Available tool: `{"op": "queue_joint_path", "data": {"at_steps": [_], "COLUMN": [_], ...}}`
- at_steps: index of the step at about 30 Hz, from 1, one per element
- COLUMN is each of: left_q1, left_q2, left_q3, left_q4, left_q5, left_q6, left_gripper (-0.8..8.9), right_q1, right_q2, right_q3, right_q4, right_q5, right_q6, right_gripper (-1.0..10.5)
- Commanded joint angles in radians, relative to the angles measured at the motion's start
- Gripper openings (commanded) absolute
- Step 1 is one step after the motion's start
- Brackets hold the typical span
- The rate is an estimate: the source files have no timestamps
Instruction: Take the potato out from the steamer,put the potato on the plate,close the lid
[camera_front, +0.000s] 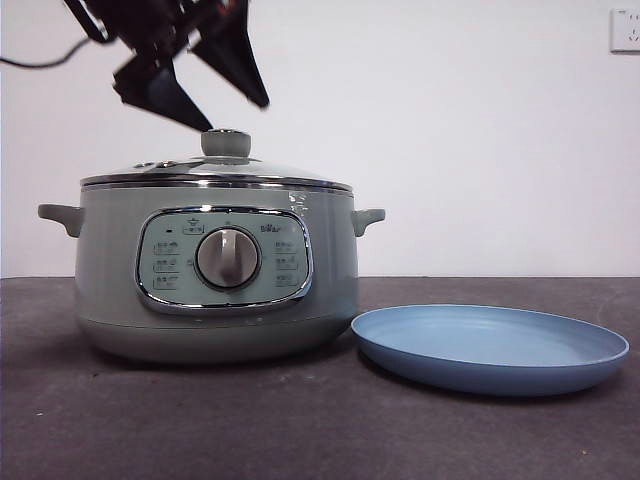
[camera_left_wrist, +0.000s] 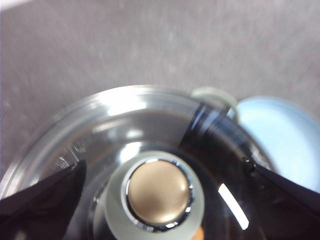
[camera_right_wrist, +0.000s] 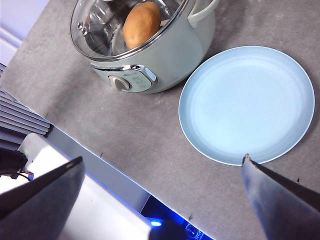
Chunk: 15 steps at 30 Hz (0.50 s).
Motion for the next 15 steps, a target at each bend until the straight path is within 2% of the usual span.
{"op": "queue_joint_path", "data": {"at_steps": [1,10,11,13,14,15], "left_q1": [-0.010,-0.012,-0.013,-0.017,-0.017,-0.017], "left_q2": [0.034,0.051,0.051,0.051,0.051,0.051], "left_q3": [0.002,0.002,0.002,0.002,0.002,0.002], "left_q4": [0.005,-0.045,-0.043,-0.039,-0.039,-0.039], "left_q5": [-0.026,-0.046,-0.046,-0.045,-0.045,-0.046], "left_q6": [0.027,0.027,0.027,0.027,0.027,0.027], "left_gripper": [6.68,6.53,6.09,4.53,4.04,3.94], "right_q1": [0.002,0.002,0.002,0.002,0.002,0.002], "right_q2": [0.000,0.000,0.000,0.000,0.000,0.000], "right_q3": [0.000,0.000,0.000,0.000,0.000,0.000], "right_q4": [0.006,0.023,0.025,0.028,0.028,0.027], "right_q5": [0.000,0.001,0.001,0.001,0.001,0.001], "right_q6": [0.002,0.002,0.002,0.002,0.002,0.002], "right_gripper": [6.0,6.0,6.0,6.0,6.0,6.0]}}
